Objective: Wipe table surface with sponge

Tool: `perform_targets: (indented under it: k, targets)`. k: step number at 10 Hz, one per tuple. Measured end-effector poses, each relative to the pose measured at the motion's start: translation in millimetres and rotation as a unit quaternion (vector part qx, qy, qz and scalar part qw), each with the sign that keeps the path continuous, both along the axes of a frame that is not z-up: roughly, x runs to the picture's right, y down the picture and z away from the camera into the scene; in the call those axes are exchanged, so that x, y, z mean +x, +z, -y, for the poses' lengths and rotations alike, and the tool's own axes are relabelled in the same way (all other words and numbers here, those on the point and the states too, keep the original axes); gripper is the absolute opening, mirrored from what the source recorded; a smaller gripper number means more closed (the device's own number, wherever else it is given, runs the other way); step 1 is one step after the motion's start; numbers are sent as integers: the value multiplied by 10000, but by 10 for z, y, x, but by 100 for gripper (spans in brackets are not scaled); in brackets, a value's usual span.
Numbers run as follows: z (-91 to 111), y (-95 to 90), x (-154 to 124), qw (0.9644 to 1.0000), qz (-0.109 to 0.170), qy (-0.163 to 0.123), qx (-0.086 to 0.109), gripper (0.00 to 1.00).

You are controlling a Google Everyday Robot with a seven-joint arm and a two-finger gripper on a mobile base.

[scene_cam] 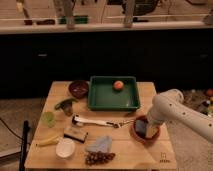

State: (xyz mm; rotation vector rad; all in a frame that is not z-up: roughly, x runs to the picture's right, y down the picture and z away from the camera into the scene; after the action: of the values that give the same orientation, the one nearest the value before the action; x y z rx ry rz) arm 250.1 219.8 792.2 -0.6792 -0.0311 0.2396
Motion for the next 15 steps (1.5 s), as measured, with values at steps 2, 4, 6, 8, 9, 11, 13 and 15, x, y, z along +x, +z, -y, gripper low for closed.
perform_targets:
  k: [2,4,6,8,9,11,13,15]
  targets:
    - [-28,33,10,10000,-1,39,-37,65]
    - [-53,48,17,10000,5,59,-66,65]
    - [-98,64,34,9999,8,91,-111,65]
    - [-146,84,44,9998,18,126,-147,58]
    - [-167,96,41,9998,25,142,-163,47]
    - [-200,118,30,9997,39,167,-191,31]
    - [-214,124,16,9996,43,205,-212,9]
    - [-211,113,-2,9995,53,197,-221,0]
